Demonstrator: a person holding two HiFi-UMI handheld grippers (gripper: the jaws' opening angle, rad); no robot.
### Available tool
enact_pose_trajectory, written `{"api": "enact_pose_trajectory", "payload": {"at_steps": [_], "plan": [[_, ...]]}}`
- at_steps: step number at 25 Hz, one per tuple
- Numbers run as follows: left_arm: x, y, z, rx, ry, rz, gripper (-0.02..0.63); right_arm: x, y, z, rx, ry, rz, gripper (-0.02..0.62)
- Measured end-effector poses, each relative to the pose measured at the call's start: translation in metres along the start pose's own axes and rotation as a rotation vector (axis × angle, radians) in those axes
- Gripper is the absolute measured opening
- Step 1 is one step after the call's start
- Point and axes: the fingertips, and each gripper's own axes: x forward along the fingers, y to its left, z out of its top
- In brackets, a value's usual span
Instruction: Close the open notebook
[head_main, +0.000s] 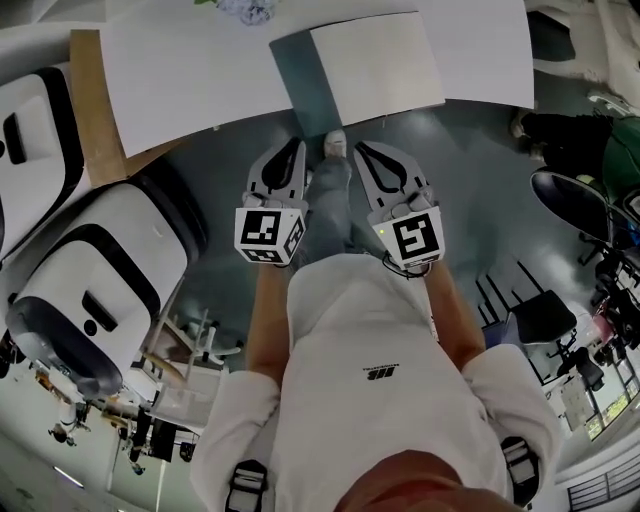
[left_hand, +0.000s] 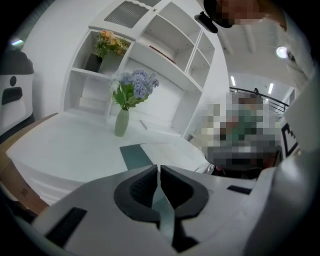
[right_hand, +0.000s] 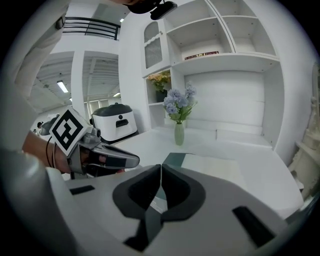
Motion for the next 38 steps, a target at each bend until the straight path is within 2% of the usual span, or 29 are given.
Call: {"api": "enact_pose_trajectory", "payload": {"at_steps": [9,20,26,33,38], "plan": [[0.025,0.011,-0.057,-0.074,0.086,0.023,0.000,0.014,0.010,-0.032,-0.040,0.058,0.037,-0.002],[0.048,0.022,-0.093,-0.179,0.162,0.030,0.000,0.017,-0.005,-0.044,-0.030,0.092,0.038,-0.002],[0.055,0.020,-0.097,-0.229,0.160,-0.025,0.000,0.024,-0.006,-0.042,-0.043,0.100,0.045,-0.003],[0.053,0.022,-0.095,-0.285,0.142,-0.049,0.000,0.027,-0.005,-0.042,-0.040,0.102,0.046,-0.003],[0.045,0.023,-0.087,-0.254,0.145,-0.032,0.000,0.025,-0.006,-0.040,-0.040,0.100,0.041,-0.003]]}}
